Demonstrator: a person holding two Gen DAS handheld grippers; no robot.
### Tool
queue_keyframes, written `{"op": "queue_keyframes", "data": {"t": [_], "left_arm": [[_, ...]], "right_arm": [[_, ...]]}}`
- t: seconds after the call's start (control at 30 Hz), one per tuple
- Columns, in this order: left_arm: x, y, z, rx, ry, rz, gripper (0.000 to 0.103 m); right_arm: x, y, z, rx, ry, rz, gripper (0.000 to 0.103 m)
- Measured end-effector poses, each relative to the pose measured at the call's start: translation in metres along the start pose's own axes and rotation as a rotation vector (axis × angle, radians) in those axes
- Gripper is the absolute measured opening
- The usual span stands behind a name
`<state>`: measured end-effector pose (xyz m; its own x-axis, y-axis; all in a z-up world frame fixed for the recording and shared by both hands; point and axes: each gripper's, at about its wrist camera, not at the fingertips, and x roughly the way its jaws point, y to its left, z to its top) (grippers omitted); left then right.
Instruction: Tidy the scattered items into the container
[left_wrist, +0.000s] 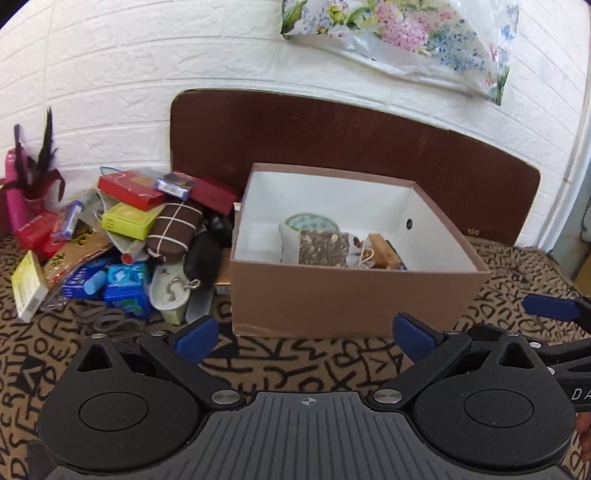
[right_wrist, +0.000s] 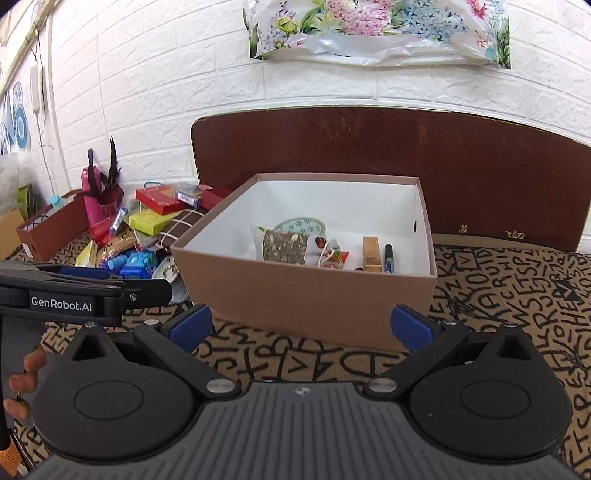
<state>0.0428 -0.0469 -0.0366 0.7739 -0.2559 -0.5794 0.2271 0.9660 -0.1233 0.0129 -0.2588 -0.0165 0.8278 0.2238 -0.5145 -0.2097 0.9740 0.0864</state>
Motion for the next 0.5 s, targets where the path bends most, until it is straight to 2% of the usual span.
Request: {"op": "queue_keyframes", "data": {"t": [0.13,0.5], "left_arm": [[-0.004,-0.004,-0.001,-0.008,0.017,-0.012,0.103],[-0.010,-0.026,-0.001,0.026,-0.011,0.006,0.103]], "right_arm": [[-0.006,0.000,-0.006,0.007,0.016,-0.024,0.103],[-0.012,-0.004,-0.008,0.008,0.024,-0.055,0.103]]}}
